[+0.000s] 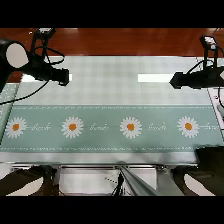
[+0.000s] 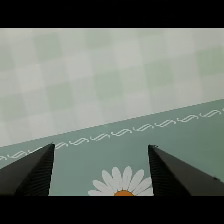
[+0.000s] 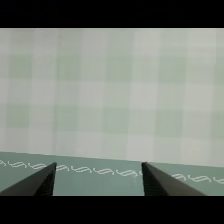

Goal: Fold the shirts.

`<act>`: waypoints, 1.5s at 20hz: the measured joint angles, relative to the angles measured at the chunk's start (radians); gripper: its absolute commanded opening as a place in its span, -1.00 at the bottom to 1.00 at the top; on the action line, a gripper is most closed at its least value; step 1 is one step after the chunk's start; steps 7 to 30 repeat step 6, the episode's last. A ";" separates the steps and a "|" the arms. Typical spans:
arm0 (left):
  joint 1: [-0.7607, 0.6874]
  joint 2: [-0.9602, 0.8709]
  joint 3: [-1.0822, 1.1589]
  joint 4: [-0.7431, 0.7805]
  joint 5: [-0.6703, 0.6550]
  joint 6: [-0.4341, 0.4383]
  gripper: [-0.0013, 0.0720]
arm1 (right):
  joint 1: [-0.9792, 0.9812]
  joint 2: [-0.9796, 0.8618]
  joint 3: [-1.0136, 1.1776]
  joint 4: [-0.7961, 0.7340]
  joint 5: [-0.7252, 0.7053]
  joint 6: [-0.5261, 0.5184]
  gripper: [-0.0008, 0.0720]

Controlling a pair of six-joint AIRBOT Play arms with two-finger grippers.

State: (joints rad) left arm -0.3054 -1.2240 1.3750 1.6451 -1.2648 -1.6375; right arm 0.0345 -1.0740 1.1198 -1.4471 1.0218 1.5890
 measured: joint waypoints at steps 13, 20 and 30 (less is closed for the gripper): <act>0.000 0.000 0.000 0.000 0.000 0.000 1.00 | 0.000 0.000 0.000 0.000 0.038 0.001 0.68; 0.000 0.000 0.000 0.000 0.000 0.000 1.00 | 0.000 0.000 0.000 0.000 0.038 0.001 0.68; 0.000 0.000 0.000 0.000 0.000 0.000 1.00 | 0.000 0.000 0.000 0.000 0.038 0.001 0.68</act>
